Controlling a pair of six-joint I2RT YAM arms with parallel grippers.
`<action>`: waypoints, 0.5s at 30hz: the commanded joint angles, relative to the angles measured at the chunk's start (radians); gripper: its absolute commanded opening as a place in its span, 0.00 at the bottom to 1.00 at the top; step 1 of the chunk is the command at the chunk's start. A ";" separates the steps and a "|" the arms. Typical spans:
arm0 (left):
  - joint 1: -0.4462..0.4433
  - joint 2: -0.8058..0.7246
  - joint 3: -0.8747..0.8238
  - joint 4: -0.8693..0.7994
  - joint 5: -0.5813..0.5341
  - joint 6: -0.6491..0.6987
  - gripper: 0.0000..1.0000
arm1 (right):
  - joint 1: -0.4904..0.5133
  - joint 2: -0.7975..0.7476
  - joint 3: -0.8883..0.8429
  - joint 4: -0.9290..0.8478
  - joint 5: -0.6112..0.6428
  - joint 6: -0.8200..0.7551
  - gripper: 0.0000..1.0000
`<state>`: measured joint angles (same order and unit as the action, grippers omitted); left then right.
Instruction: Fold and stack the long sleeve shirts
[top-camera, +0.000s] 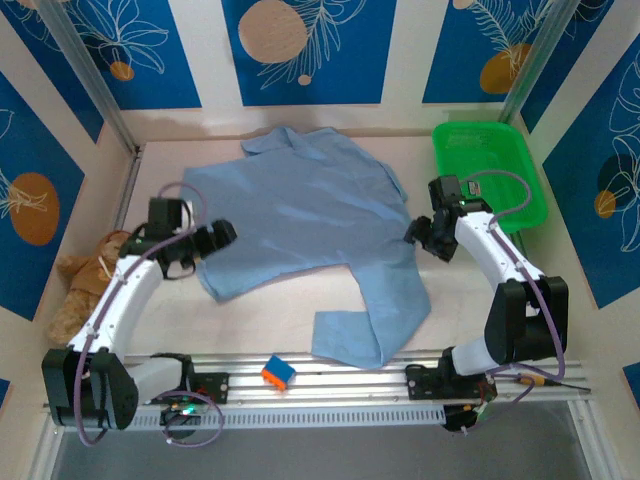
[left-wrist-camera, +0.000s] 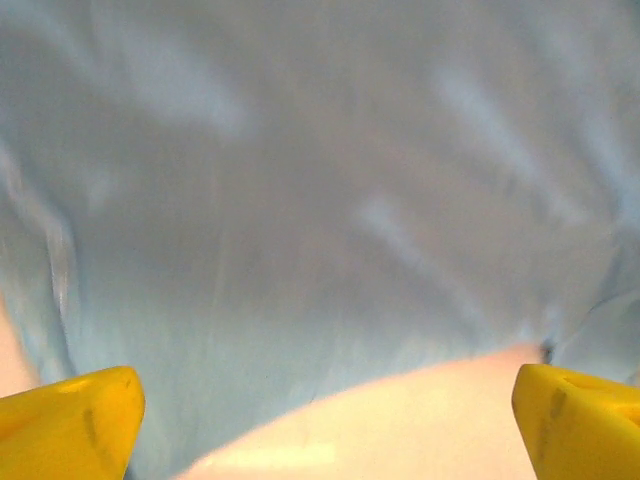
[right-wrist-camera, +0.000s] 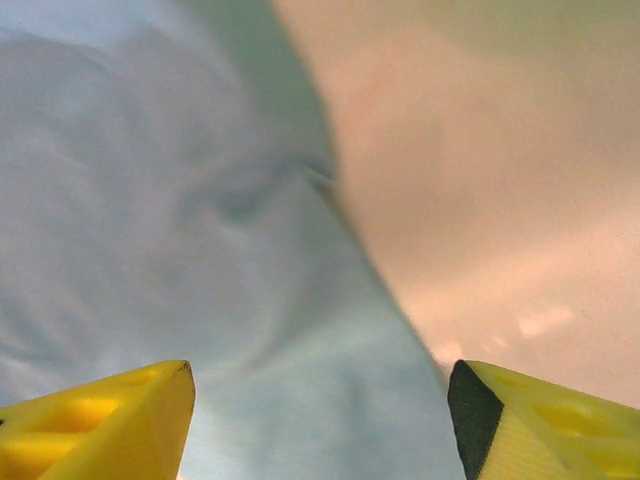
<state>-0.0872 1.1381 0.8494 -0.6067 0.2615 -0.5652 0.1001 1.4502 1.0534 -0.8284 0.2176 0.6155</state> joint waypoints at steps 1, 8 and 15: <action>-0.036 -0.039 -0.099 -0.062 -0.026 -0.062 0.94 | 0.003 0.029 -0.046 -0.014 -0.079 -0.049 0.68; -0.053 -0.067 -0.184 -0.088 -0.109 -0.089 0.91 | 0.020 0.114 -0.064 0.008 -0.081 -0.073 0.63; -0.054 -0.081 -0.244 -0.068 -0.128 -0.114 0.90 | 0.060 0.149 -0.100 0.000 -0.006 -0.083 0.61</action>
<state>-0.1333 1.0691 0.6266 -0.6731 0.1555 -0.6548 0.1425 1.5826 0.9787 -0.8173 0.1837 0.5480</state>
